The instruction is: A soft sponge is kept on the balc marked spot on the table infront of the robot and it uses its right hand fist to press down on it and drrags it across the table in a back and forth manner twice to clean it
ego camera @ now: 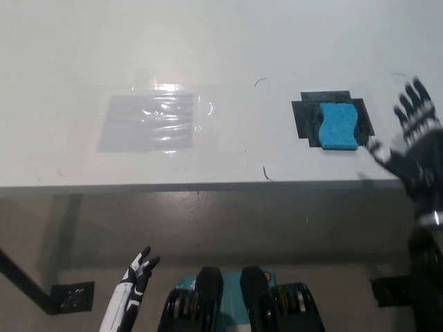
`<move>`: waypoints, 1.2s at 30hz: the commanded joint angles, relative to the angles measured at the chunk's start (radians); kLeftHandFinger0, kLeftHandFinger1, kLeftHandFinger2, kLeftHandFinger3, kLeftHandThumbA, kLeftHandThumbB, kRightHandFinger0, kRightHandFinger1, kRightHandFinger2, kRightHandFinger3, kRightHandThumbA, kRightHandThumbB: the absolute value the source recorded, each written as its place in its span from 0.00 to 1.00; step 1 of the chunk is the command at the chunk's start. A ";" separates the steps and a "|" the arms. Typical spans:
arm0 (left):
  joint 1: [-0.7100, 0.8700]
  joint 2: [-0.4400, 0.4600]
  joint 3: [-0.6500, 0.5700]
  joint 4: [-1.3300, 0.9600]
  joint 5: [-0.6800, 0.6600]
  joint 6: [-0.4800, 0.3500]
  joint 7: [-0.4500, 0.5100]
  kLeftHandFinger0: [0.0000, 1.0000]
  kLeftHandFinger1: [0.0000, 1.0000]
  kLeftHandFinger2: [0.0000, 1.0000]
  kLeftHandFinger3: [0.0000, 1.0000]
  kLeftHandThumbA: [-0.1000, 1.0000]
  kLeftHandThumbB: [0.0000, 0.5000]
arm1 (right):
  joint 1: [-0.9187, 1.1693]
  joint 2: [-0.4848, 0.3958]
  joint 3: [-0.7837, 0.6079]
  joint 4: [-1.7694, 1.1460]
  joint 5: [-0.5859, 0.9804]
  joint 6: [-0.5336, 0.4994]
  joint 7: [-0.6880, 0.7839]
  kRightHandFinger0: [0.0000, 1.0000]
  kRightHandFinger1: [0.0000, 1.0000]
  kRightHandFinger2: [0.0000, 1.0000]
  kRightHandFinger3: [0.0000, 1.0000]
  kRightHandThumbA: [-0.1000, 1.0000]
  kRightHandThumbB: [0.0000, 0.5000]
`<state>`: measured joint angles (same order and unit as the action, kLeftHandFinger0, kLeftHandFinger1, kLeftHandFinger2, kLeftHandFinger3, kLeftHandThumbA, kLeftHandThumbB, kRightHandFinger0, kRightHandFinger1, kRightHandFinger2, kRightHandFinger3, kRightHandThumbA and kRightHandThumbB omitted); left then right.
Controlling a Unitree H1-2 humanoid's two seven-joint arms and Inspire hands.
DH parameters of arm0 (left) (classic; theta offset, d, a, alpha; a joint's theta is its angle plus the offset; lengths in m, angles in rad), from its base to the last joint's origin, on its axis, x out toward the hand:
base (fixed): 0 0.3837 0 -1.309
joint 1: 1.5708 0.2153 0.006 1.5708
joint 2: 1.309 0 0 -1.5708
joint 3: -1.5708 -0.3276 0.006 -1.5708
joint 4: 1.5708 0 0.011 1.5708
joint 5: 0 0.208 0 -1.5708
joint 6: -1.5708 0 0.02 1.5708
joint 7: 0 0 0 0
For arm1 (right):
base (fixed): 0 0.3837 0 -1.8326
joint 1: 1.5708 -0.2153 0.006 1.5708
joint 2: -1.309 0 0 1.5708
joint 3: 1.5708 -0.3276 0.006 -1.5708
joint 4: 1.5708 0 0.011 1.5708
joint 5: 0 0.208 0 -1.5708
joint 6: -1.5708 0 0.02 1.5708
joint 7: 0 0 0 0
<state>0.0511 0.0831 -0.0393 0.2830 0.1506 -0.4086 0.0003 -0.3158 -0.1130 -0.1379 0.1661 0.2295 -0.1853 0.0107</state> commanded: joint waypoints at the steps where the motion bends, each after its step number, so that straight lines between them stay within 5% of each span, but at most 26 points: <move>1: -0.033 0.032 -0.005 -0.062 -0.024 -0.010 -0.032 1.00 0.97 0.98 1.00 1.00 0.02 | 0.476 -0.108 0.167 -0.881 0.141 -0.159 0.181 1.00 1.00 1.00 1.00 1.00 0.80; 5: -0.026 0.029 -0.001 -0.052 -0.035 -0.027 -0.029 1.00 1.00 1.00 1.00 1.00 0.01 | 0.558 -0.084 0.169 -0.664 0.103 -0.185 0.207 1.00 1.00 1.00 1.00 1.00 0.69; 11: -0.020 0.030 -0.003 -0.060 -0.048 -0.017 -0.038 1.00 1.00 1.00 1.00 1.00 0.00 | 0.498 -0.041 0.153 -0.328 0.134 -0.109 0.205 1.00 1.00 1.00 1.00 1.00 0.73; 17: -0.035 0.025 -0.001 -0.051 -0.057 -0.027 -0.035 1.00 1.00 1.00 1.00 1.00 0.00 | 0.397 -0.027 0.142 -0.046 0.125 -0.118 0.230 1.00 1.00 1.00 1.00 1.00 0.63; 33: -0.036 0.027 -0.010 -0.063 -0.032 0.002 -0.033 1.00 1.00 1.00 1.00 1.00 0.06 | 0.350 -0.049 0.145 0.051 0.081 -0.134 0.273 1.00 1.00 1.00 1.00 1.00 0.40; 36: -0.041 0.026 -0.009 -0.065 -0.028 0.002 -0.029 1.00 1.00 1.00 1.00 1.00 0.05 | 0.342 -0.051 0.144 0.051 0.074 -0.129 0.275 1.00 1.00 1.00 1.00 1.00 0.44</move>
<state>0.0199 0.1048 -0.0442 0.2485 0.1170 -0.4023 -0.0266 0.0435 -0.1462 0.0063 0.2244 0.3199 -0.2658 0.2447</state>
